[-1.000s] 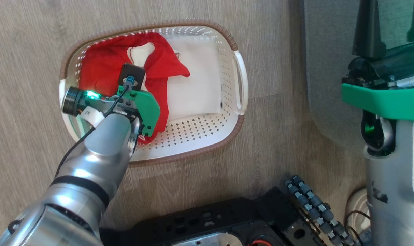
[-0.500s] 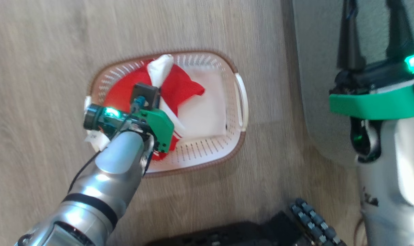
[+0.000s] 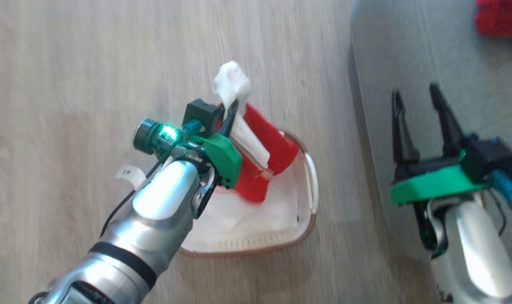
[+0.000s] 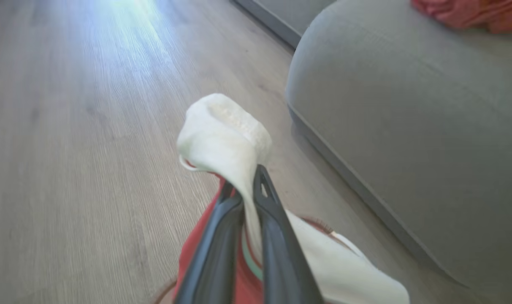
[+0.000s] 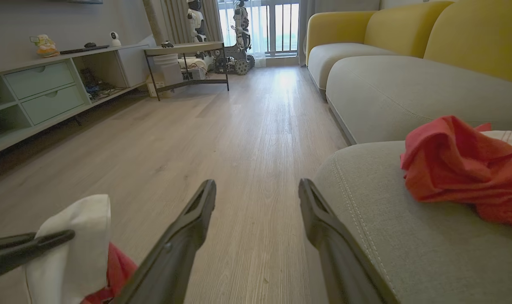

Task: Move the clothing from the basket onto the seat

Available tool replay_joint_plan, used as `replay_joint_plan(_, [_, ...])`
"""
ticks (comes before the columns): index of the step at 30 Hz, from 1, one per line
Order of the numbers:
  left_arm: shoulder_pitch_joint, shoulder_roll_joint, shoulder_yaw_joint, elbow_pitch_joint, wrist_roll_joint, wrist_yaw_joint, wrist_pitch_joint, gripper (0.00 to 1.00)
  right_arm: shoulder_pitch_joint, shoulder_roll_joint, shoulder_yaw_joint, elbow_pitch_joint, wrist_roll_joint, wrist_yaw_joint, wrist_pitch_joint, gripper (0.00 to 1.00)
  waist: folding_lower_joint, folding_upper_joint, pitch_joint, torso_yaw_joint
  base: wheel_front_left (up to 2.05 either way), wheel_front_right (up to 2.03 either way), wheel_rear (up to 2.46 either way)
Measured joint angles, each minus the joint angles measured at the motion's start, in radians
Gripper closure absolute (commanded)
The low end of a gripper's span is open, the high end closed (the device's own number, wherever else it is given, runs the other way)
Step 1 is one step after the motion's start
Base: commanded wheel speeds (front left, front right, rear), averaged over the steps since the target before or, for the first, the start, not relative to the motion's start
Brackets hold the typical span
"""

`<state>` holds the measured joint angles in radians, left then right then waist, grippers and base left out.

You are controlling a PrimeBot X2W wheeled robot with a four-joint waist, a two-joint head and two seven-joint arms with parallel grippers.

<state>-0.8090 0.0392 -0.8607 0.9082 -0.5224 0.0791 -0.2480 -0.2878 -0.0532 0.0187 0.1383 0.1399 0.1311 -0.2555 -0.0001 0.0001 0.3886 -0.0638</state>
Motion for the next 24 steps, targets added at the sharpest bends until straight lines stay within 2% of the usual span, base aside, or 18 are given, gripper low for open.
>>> replay_joint_plan(7, [0.018, 0.004, -0.004, -0.076, 0.0, -0.019, 0.008, 1.0, 0.094, 0.0, 0.016, 0.071, -0.008, 0.0, 0.0, 0.0, 0.0, 0.0, -0.181, 0.031, 0.0, 0.0, 0.0])
replay_joint_plan(15, [0.003, 0.025, -0.008, -0.177, -0.003, -0.027, 0.119, 1.0, 0.178, 0.001, 0.069, 0.129, -0.007, 0.0, 0.0, 0.0, 0.0, 0.0, -0.387, 0.055, 0.0, 0.0, 0.0])
replay_joint_plan(24, [-0.084, 0.024, -0.001, -0.278, -0.022, -0.017, 0.174, 1.0, 0.174, 0.001, 0.136, 0.158, 0.002, 0.0, 0.0, 0.0, -0.0001, -0.0001, -0.461, 0.082, 0.0, 0.0, 0.0])
